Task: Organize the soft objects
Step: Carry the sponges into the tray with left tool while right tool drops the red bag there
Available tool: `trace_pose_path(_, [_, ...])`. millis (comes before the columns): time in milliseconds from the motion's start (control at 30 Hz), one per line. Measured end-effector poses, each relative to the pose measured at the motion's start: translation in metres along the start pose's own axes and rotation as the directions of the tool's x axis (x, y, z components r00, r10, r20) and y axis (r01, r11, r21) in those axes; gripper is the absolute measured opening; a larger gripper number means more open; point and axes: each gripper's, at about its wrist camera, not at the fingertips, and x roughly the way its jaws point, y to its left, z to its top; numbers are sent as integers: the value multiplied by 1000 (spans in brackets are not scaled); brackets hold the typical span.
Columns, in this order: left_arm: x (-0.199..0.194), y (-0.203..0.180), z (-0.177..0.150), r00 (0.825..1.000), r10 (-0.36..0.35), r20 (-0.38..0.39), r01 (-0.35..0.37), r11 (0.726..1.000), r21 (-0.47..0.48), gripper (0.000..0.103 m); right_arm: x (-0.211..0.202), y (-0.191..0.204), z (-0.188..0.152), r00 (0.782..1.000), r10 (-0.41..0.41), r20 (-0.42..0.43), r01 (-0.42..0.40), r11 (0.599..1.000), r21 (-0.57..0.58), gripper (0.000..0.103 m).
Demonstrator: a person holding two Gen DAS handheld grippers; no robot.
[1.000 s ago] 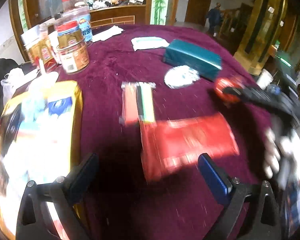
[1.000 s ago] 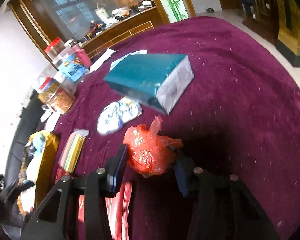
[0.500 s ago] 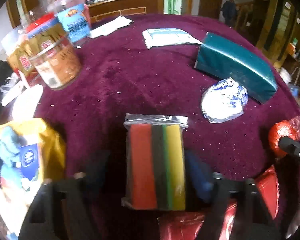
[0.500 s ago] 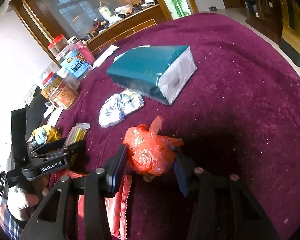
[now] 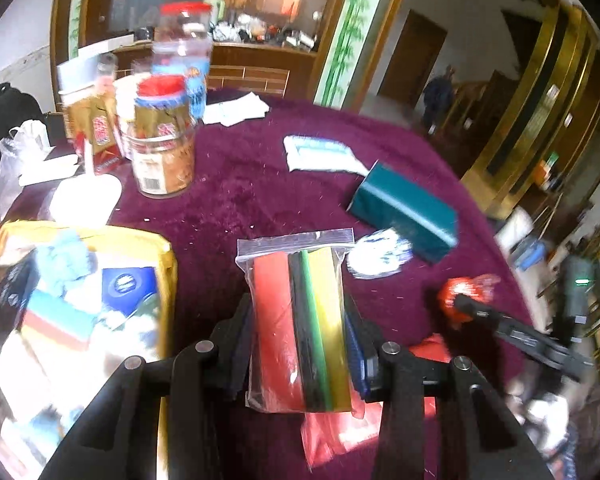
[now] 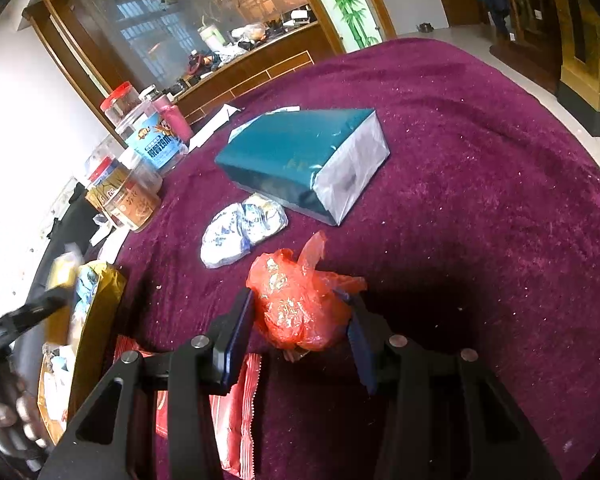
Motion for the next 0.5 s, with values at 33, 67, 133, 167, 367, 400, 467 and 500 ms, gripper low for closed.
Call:
trace_pose_path(33, [-14,4,-4,1000,-7,11,7,1000,-11,43,-1,-1,0,1000,-1,3,1,1000,2,44])
trace_pose_path(67, [-27,8,-8,1000,-11,21,11,1000,-22,43,-1,-1,0,1000,-1,4,1,1000,2,44])
trace_pose_path(133, [-56,23,-20,999,-3,43,5,999,-47,43,-1,-1,0,1000,0,4,0,1000,3,44])
trace_pose_path(167, [-66,30,-26,999,4,50,-1,998,-59,43,-1,-1,0,1000,0,5,0,1000,3,44])
trace_pose_path(367, [-128,104,-80,991,115,74,-97,973,-208,43,-4,5,-3,1000,-14,20,15,1000,-10,44])
trace_pose_path(400, [-135,122,-92,989,128,67,-108,962,-250,43,-5,7,-5,1000,-21,23,21,1000,-20,44])
trace_pose_path(467, [-143,148,-114,987,156,47,-134,940,-314,43,-8,12,-7,998,-44,34,46,998,-38,44])
trace_pose_path(500, [-147,157,-123,984,173,39,-150,930,-334,43,-11,16,-8,998,-53,40,55,997,-49,44])
